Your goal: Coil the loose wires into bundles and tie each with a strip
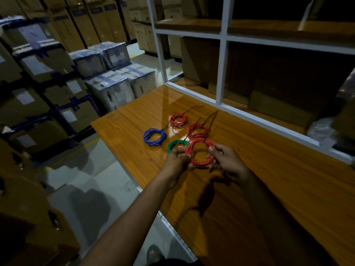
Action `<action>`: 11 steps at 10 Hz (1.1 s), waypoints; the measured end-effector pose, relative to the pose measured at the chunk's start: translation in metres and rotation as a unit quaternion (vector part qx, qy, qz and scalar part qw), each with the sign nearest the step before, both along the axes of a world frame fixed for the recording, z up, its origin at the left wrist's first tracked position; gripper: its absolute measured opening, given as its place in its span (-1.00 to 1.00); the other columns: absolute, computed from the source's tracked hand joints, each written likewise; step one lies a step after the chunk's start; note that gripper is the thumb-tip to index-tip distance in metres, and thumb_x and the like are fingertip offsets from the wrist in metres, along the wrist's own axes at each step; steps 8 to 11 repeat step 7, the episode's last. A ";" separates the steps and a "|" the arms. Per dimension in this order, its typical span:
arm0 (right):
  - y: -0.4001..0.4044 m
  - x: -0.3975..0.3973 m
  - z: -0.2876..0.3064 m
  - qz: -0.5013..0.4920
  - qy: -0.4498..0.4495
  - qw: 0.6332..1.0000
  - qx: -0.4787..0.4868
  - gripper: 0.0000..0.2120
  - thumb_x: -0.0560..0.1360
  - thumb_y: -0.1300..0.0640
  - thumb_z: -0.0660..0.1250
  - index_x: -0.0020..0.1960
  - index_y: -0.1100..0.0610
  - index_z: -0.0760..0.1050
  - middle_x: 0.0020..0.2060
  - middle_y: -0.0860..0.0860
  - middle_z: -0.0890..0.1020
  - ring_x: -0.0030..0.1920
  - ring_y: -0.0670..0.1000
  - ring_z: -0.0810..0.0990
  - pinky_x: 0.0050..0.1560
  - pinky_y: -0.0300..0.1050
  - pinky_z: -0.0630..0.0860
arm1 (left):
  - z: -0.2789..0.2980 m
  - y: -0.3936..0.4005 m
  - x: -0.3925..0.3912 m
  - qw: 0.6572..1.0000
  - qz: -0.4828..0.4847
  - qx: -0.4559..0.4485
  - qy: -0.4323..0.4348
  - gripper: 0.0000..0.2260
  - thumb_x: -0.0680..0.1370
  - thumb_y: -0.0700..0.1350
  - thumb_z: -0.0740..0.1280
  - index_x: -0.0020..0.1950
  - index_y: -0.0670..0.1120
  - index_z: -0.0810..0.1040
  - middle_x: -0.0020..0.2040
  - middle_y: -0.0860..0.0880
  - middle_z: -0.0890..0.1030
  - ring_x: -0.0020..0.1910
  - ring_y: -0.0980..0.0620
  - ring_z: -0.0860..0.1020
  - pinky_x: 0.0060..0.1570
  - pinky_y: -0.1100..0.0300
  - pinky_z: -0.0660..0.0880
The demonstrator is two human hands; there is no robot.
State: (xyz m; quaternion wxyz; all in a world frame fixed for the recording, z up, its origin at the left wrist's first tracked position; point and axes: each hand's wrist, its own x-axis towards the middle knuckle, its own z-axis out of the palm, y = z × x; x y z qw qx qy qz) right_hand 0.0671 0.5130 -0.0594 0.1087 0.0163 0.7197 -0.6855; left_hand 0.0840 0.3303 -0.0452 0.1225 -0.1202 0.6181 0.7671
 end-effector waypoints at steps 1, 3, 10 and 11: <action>0.017 0.000 -0.011 -0.029 -0.067 0.996 -0.051 -0.79 0.67 0.19 0.19 0.23 0.27 0.47 -0.11 0.15 0.58 -0.25 0.05 0.61 -0.26 -0.16 0.63 | -0.008 0.023 -0.005 0.999 0.029 -0.037 0.022 -0.89 0.57 -0.39 0.28 0.07 -0.25 0.49 -0.29 -0.11 0.61 -0.41 0.05 0.55 -0.40 0.21 0.53; 0.039 -0.005 -0.038 -0.129 -0.090 0.987 -0.020 -0.76 0.58 0.32 0.32 0.19 0.45 0.50 -0.23 0.16 0.55 -0.19 0.08 0.63 -0.19 -0.14 0.66 | -0.032 0.057 -0.012 0.989 0.102 -0.106 0.025 -0.87 0.48 -0.32 0.46 0.01 -0.29 0.61 -0.14 -0.25 0.69 -0.17 -0.16 0.69 -0.15 0.00 0.65; 0.035 -0.009 -0.046 -0.252 0.014 0.956 0.148 -0.77 0.59 0.12 0.36 0.20 0.19 0.56 -0.16 0.11 0.70 -0.34 0.01 0.67 -0.41 -0.17 0.60 | -0.040 0.046 -0.022 0.934 0.113 -0.326 0.096 -0.85 0.50 -0.01 0.48 -0.16 -0.08 0.68 -0.27 0.08 0.66 -0.27 0.25 0.59 -0.34 0.39 0.42; 0.035 -0.009 -0.046 -0.252 0.014 0.956 0.148 -0.77 0.59 0.12 0.36 0.20 0.19 0.56 -0.16 0.11 0.70 -0.34 0.01 0.67 -0.41 -0.17 0.60 | -0.040 0.046 -0.022 0.934 0.113 -0.326 0.096 -0.85 0.50 -0.01 0.48 -0.16 -0.08 0.68 -0.27 0.08 0.66 -0.27 0.25 0.59 -0.34 0.39 0.42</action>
